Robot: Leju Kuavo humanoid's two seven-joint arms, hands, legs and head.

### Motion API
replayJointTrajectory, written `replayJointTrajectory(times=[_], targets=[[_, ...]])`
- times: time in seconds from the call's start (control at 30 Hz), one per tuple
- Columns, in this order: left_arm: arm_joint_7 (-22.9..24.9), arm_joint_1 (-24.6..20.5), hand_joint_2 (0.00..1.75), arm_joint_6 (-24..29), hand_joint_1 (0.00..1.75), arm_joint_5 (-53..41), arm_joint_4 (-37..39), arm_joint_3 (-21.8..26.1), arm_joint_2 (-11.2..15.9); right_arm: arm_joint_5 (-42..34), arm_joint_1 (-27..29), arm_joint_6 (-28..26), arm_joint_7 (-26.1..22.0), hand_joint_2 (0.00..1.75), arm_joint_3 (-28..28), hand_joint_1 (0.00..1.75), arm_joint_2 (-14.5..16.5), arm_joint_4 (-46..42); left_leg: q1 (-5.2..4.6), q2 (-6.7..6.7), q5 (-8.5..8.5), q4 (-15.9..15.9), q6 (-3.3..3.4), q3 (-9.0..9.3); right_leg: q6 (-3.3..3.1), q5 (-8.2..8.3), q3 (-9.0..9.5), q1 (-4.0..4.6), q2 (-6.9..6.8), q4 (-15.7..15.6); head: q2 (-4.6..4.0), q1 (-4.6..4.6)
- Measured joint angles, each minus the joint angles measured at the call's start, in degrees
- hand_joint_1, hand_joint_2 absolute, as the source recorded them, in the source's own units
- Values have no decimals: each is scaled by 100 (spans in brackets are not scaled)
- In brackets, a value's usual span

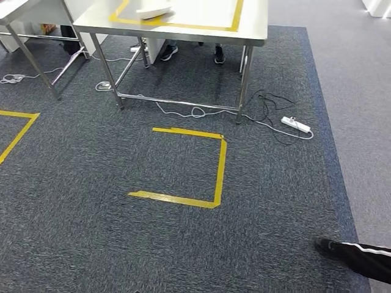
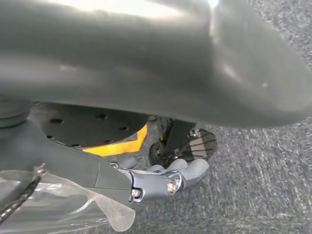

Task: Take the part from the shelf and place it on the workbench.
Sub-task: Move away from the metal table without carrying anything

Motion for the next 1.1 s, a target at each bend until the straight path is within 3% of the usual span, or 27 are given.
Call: replayJointTrajectory(times=[0.07, 0.13, 0.2, 0.23, 0.27, 0.3, 0.37, 0.43, 0.5, 0.57, 0.63, 0.7, 0.77, 0.8, 0.83, 0.87, 0.93, 0.97, 1.0, 1.07, 1.1], targets=[[3, -5, 0, -1, 0, -21, -7, 7, -4, 0, 15, -19, 4, 0, -2, 0, -2, 1, 24, 10, -35, 20, -55, 11, -113, 14, -29, 4, 105, 22, 0, -12], [4, -1, 0, -1, 0, -27, -10, 13, -7, 0, 13, -32, 5, 0, -2, 0, -2, 2, 48, -192, -295, 310, -103, -93, -205, 56, -32, -3, 211, 24, 0, -20], [4, 8, 0, -1, 0, -27, -10, 29, -5, 0, 4, -34, 5, 0, -2, 0, -2, 3, 49, -424, -734, 1053, -112, -389, -262, 93, -57, 11, 330, 26, 0, -29], [4, 13, 0, -1, 0, -27, -10, 41, -4, 0, 4, -36, 5, 0, -2, 0, -2, 3, 45, -466, -893, 1435, -102, -546, -278, 103, -72, 26, 401, 28, 0, -29], [4, 18, 0, -2, 0, -27, -10, 52, -4, 0, 8, -39, 5, 0, -2, 0, -2, 3, 40, -485, -946, 1675, -84, -644, -286, 109, -80, 41, 477, 29, 0, -30], [4, 21, 0, -2, 0, -28, -10, 61, -4, 0, 12, -42, 5, 0, -2, 0, -2, 4, 36, -499, -878, 1696, -58, -649, -288, 114, -81, 54, 559, 30, 0, -29], [4, 24, 0, -2, 0, -28, -10, 70, -4, 0, 12, -45, 5, 0, -2, 0, -2, 5, 26, -611, -473, 1112, 21, -386, -281, 122, -71, 73, 726, 30, 0, -30], [4, 25, 0, -1, 0, -28, -10, 82, -3, 0, -3, -43, 7, 0, -2, 0, 4, 6, 26, -936, -167, 394, 118, -77, -250, 136, -91, 71, 879, 38, 0, -26], [5, 23, 0, -1, 0, -30, -12, 92, -3, 0, -11, -39, 10, 0, -2, 0, 9, 7, 21, -1112, -135, 111, 162, 24, -177, 169, -160, 45, 1016, 41, 0, -40], [7, 17, 0, -2, 0, -33, -16, 95, -9, 0, 6, -41, 12, 0, -2, 0, 5, 10, 21, -980, -119, 30, 157, 34, -91, 199, -247, 30, 1105, 32, 0, -56], [8, 15, 0, -5, 0, -33, -21, 98, -20, 0, 10, -48, 15, 0, -3, 0, 1, 14, 37, -808, -74, -55, 177, 51, -48, 65, -391, 52, 867, 229, 0, -30], [8, 27, 0, -13, 0, -28, -23, 105, -30, 0, -9, -48, 22, 0, -12, 0, -2, 16, 25, -607, -57, -88, 207, 47, -24, -298, -698, 72, 491, 881, 0, 4], [8, 47, 0, -17, 0, -25, -24, 117, -32, 0, -2, -46, 26, 0, -28, 0, -2, 16, 0, -400, -56, -85, 217, 31, 10, -566, -977, 67, 354, 1538, 0, 15], [8, 53, 0, -17, 0, -25, -25, 125, -33, 0, 11, -46, 27, 0, -34, 0, -2, 16, -9, -310, -56, -84, 218, 26, 20, -558, -976, 65, 330, 1611, 0, 15], [7, 52, 0, -17, 0, -25, -26, 132, -33, 0, 23, -46, 28, 0, -38, 0, -2, 16, -16, -228, -56, -83, 218, 24, 20, -446, -844, 63, 302, 1438, 0, 15], [7, 48, 0, -17, 0, -25, -28, 138, -35, 0, 29, -46, 28, 0, -40, 0, -2, 16, -23, -156, -57, -79, 216, 31, 6, -275, -593, 67, 233, 1051, 0, 16], [5, 40, 0, -17, 0, -27, -35, 149, -39, 0, 11, -46, 28, 0, -43, 0, -4, 16, -46, -32, -65, -63, 187, 48, -59, -49, -81, 96, -28, 203, 0, 12], [4, 36, 0, -17, 0, -31, -39, 156, -42, 0, 0, -46, 27, 0, -43, 0, -5, 16, -56, 19, -68, -54, 160, 58, -95, -7, 58, 114, -116, -44, 0, 5], [3, 32, 0, -19, 0, -37, -42, 166, -45, 0, -6, -48, 27, 0, -43, 0, -5, 16, -62, 66, -69, -51, 127, 66, -129, -14, 96, 130, -149, -133, 0, -3], [2, 21, 0, -21, 0, -57, -46, 187, -50, 0, 8, -59, 28, 0, -43, 0, -5, 16, -53, 130, -73, -51, 58, 84, -188, 29, 82, 128, -28, -143, 0, -10], [2, 17, 0, -21, 0, -66, -49, 198, -53, 0, 17, -68, 28, 0, -43, 0, -5, 16, -44, 61, -121, -11, 20, 77, -221, 58, 89, 114, 29, -159, 0, -15]])
